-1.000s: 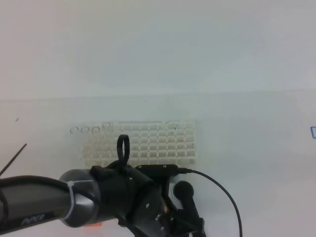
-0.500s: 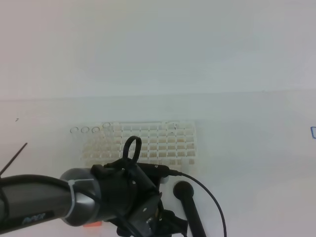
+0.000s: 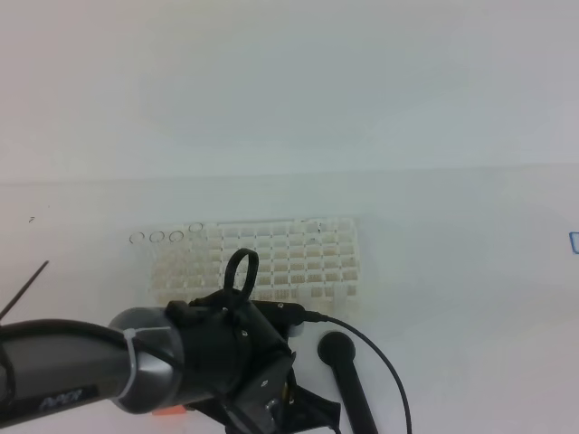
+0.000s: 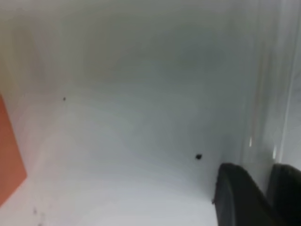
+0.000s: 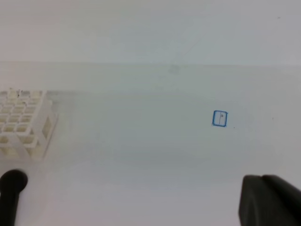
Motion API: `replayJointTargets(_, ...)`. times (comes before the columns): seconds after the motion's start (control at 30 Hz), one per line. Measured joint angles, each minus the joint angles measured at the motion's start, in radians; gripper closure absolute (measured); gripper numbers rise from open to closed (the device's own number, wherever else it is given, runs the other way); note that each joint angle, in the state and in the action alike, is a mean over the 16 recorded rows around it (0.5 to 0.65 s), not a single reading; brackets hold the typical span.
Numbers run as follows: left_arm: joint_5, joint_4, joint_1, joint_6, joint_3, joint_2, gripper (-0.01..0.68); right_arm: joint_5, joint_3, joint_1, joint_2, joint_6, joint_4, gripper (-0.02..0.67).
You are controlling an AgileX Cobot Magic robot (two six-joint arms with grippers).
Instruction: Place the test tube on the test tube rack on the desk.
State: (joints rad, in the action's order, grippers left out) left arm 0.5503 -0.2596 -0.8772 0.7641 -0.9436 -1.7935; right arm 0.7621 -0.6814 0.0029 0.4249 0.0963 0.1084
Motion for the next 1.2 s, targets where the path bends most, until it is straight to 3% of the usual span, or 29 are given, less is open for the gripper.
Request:
replayJointTargets(0.2, 0.019, 0.011, 0.000, 0.012, 0.002, 0.029, 0.556, 0.000, 0.000, 0.000, 0.000, 0.000, 0.000, 0.650)
replayJointTargets(0.63, 0.046, -0.001, 0.000, 0.021, 0.006, 0.382, 0.562, -0.002, 0.000, 0.000, 0.000, 0.035, 0.084, 0.650)
replayJointTargets(0.9, -0.088, -0.128, 0.000, 0.044, 0.047, 0.689, 0.562, -0.008, 0.000, 0.000, 0.001, 0.209, 0.341, 0.650)
replayJointTargets(1.2, -0.470, -0.280, 0.000, 0.086, 0.271, 0.907, 0.563, 0.033, 0.000, 0.030, 0.035, 0.573, 0.751, 0.649)
